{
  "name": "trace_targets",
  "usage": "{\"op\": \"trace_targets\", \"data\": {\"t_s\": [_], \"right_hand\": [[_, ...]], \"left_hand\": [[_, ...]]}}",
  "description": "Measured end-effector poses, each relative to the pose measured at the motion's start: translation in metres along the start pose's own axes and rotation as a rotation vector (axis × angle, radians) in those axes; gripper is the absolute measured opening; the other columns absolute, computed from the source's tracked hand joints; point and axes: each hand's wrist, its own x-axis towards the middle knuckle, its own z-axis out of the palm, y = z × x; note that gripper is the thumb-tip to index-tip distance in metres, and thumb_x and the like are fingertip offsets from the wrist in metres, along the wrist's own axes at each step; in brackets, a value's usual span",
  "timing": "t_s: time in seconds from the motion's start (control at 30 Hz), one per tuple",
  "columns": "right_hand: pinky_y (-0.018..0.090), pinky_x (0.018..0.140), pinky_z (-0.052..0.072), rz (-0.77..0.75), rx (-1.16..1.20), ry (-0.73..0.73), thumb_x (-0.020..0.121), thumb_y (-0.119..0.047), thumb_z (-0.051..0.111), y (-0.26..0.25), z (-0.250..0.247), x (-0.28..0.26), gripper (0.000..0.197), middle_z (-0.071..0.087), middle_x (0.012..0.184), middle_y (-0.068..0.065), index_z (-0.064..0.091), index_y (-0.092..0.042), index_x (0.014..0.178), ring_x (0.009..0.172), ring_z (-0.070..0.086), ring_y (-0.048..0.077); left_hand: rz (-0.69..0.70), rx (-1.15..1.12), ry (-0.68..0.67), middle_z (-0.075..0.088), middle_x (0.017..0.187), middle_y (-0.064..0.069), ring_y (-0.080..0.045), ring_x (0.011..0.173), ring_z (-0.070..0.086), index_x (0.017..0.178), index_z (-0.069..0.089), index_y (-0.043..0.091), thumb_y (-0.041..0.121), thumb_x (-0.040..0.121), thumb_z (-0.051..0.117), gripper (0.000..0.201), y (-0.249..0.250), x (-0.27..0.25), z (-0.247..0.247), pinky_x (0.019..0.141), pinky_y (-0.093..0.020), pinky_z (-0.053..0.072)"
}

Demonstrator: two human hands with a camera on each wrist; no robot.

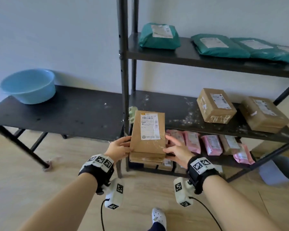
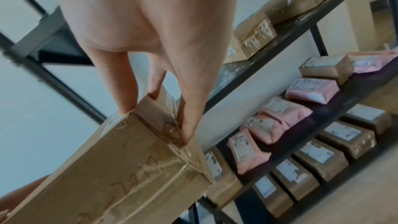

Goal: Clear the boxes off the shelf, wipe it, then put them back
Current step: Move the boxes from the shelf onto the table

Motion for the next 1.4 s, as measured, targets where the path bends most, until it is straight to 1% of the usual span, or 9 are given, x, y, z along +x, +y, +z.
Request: {"op": "trace_targets", "data": {"t_s": [0.13,0.3,0.4,0.53,0.7,0.9,1.07,1.23,1.4], "right_hand": [[0.034,0.081,0.051,0.041,-0.013,-0.091,0.083,0.012,0.054,0.015,0.069,-0.007,0.063,0.057,0.124,0.009,0.047,-0.025,0.134,0.108,0.059,0.026],[0.046,0.098,0.048,0.047,-0.064,-0.209,0.082,0.011,0.057,0.01,0.151,0.021,0.068,0.061,0.12,0.01,0.044,-0.025,0.139,0.113,0.058,0.031],[0.037,0.088,0.052,0.015,-0.104,-0.252,0.084,0.01,0.055,-0.005,0.199,0.048,0.07,0.064,0.115,0.009,0.039,-0.026,0.141,0.107,0.061,0.027],[0.028,0.074,0.051,-0.003,-0.129,-0.289,0.083,0.008,0.058,-0.027,0.258,0.104,0.072,0.067,0.113,0.014,0.037,-0.026,0.143,0.101,0.063,0.025],[0.035,0.093,0.049,0.012,-0.058,-0.304,0.082,0.009,0.059,-0.054,0.329,0.203,0.073,0.064,0.118,0.017,0.039,-0.027,0.143,0.111,0.06,0.028],[0.038,0.094,0.051,0.033,0.001,-0.273,0.082,0.009,0.061,-0.084,0.403,0.309,0.075,0.054,0.129,0.017,0.036,-0.026,0.144,0.118,0.055,0.029],[0.033,0.087,0.051,0.044,-0.012,-0.233,0.082,0.01,0.062,-0.097,0.437,0.36,0.076,0.055,0.128,0.018,0.034,-0.023,0.145,0.116,0.056,0.027],[0.043,0.104,0.045,0.031,-0.139,-0.174,0.079,-0.001,0.069,-0.087,0.451,0.385,0.081,0.055,0.133,0.009,0.032,-0.03,0.145,0.125,0.051,0.024],[0.043,0.11,0.038,-0.015,-0.3,-0.224,0.08,-0.01,0.069,-0.086,0.452,0.377,0.085,0.046,0.144,0.002,0.022,-0.03,0.148,0.131,0.045,0.019]], "left_hand": [[-0.07,-0.031,0.046,0.064,0.119,-0.004,-0.022,0.107,0.061,0.131,0.052,0.017,-0.017,0.081,0.05,0.06,-0.02,-0.035,-0.07,0.082,-0.032,0.053],[-0.04,-0.117,0.136,0.061,0.121,-0.007,-0.016,0.092,0.061,0.129,0.05,0.014,-0.018,0.081,0.051,0.058,-0.02,-0.052,-0.149,0.067,-0.025,0.055],[-0.001,-0.117,0.206,0.06,0.122,-0.007,-0.016,0.092,0.062,0.131,0.049,0.012,-0.017,0.082,0.054,0.057,-0.01,-0.042,-0.193,0.074,-0.026,0.055],[0.018,-0.006,0.315,0.058,0.126,-0.008,-0.025,0.106,0.062,0.135,0.049,0.013,-0.012,0.079,0.063,0.063,0.013,-0.003,-0.25,0.097,-0.042,0.05],[0.028,0.015,0.392,0.061,0.115,-0.003,-0.024,0.109,0.06,0.127,0.053,0.017,-0.008,0.08,0.062,0.054,0.052,0.079,-0.327,0.094,-0.04,0.052],[-0.029,-0.04,0.49,0.061,0.12,-0.008,-0.028,0.11,0.059,0.113,0.06,0.015,-0.012,0.084,0.05,0.041,0.097,0.182,-0.407,0.093,-0.041,0.052],[-0.033,0.012,0.511,0.06,0.106,-0.01,-0.02,0.091,0.061,0.13,0.053,0.012,-0.01,0.082,0.054,0.054,0.112,0.232,-0.44,0.084,-0.029,0.056],[-0.069,-0.082,0.547,0.055,0.121,-0.009,-0.027,0.119,0.053,0.143,0.039,0.015,-0.009,0.084,0.052,0.065,0.106,0.253,-0.445,0.108,-0.043,0.04],[-0.048,-0.021,0.497,0.04,0.147,-0.006,-0.022,0.132,0.042,0.147,0.029,0.016,-0.007,0.086,0.054,0.071,0.11,0.239,-0.437,0.113,-0.037,0.032]]}}
